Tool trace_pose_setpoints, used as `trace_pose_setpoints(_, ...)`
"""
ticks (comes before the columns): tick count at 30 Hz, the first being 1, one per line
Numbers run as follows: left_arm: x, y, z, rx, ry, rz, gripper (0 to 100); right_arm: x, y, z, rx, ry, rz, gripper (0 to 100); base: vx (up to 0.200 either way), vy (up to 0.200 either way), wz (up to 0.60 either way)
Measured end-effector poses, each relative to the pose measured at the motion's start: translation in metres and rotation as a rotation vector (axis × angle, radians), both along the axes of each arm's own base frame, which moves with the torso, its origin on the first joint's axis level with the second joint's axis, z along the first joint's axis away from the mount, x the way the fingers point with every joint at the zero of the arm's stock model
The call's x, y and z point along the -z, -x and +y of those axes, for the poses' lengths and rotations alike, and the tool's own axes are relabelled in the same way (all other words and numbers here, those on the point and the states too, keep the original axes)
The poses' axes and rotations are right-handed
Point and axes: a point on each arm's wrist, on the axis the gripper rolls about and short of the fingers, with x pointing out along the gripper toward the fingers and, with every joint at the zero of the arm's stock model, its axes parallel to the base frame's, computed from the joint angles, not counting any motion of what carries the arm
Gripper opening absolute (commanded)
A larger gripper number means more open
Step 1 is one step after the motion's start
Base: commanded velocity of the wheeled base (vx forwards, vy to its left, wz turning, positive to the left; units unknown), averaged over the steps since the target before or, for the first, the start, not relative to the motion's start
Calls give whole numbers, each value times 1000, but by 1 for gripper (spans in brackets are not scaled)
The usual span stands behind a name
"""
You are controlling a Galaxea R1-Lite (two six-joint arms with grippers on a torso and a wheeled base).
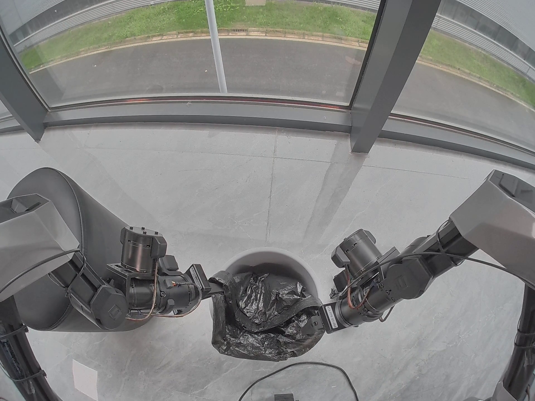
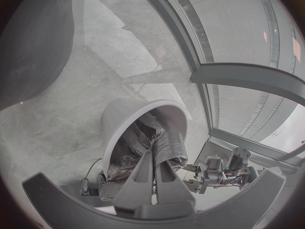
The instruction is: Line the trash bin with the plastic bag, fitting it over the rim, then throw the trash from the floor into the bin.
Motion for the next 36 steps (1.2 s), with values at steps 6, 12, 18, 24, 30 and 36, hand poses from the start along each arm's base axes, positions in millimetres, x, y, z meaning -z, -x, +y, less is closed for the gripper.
trace_pose_setpoints(6,-2,-1,0,0,6,-14,0,-34,3,-6,4,-52,-80,100,0,0,0)
trace_pose_setpoints(12,-10,-5,-2,-9,43,-77,0,-70,-2,6,-23,-121,-200,100,0,0,0)
trace_pose_setpoints(18,-15,-9,-4,-15,66,-111,0,-72,-7,31,-71,-92,-276,100,0,0,0)
trace_pose_setpoints(24,-16,-10,-6,-12,73,-120,0,-48,-14,58,-126,-57,-337,100,0,0,0)
trace_pose_setpoints(30,-18,-13,-7,-11,78,-131,0,-26,-21,72,-149,-13,-357,100,0,0,0)
trace_pose_setpoints(36,-20,-15,-8,-11,83,-140,0,-17,-27,77,-161,38,-386,100,0,0,0)
